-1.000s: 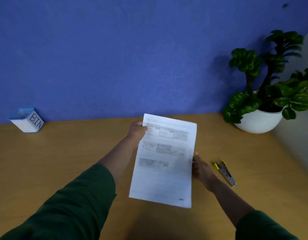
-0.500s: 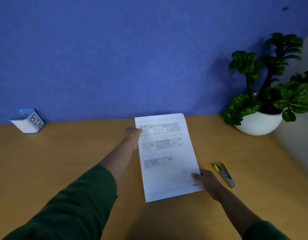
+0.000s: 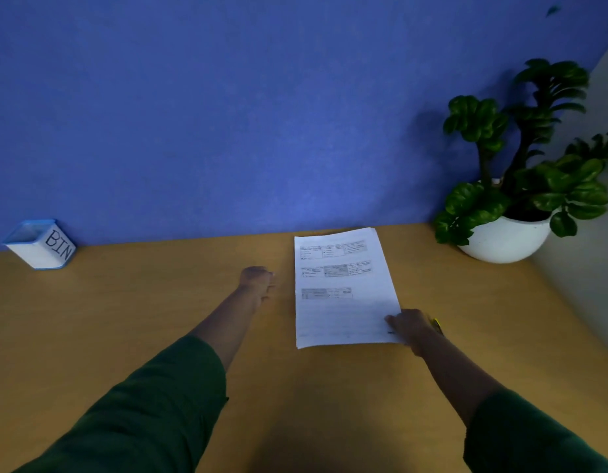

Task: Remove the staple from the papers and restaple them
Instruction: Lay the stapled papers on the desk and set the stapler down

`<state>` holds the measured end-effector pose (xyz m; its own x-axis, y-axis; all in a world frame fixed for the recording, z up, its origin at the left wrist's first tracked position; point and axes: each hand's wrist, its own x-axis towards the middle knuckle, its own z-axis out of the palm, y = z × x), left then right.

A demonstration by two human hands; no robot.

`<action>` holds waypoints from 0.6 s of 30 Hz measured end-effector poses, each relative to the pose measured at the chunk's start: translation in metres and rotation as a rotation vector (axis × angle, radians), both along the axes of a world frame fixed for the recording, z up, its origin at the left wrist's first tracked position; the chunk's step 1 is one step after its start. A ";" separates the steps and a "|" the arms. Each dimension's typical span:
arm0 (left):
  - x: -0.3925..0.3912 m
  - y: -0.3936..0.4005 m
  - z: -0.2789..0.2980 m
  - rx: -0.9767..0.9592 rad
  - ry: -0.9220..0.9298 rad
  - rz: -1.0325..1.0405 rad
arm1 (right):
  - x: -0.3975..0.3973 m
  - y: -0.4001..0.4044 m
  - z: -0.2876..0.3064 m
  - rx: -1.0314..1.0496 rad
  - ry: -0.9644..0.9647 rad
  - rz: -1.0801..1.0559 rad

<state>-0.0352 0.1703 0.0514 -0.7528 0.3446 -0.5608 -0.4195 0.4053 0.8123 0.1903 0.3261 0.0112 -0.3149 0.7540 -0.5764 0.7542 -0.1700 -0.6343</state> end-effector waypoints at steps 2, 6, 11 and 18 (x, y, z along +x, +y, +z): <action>0.000 -0.002 -0.003 -0.013 0.001 0.006 | -0.002 -0.001 0.001 0.252 -0.295 0.341; -0.003 -0.005 -0.008 -0.048 0.017 0.027 | -0.015 0.014 -0.006 0.274 -0.372 0.365; -0.007 -0.010 -0.012 -0.067 0.028 0.037 | -0.025 0.034 -0.023 -0.010 0.080 -0.092; -0.008 -0.015 -0.016 -0.068 0.021 0.042 | -0.034 0.036 -0.021 0.100 -0.009 -0.072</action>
<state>-0.0431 0.1549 0.0350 -0.7777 0.2744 -0.5656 -0.4202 0.4423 0.7923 0.1562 0.3619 -0.0103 -0.2531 0.8285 -0.4994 0.7478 -0.1600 -0.6444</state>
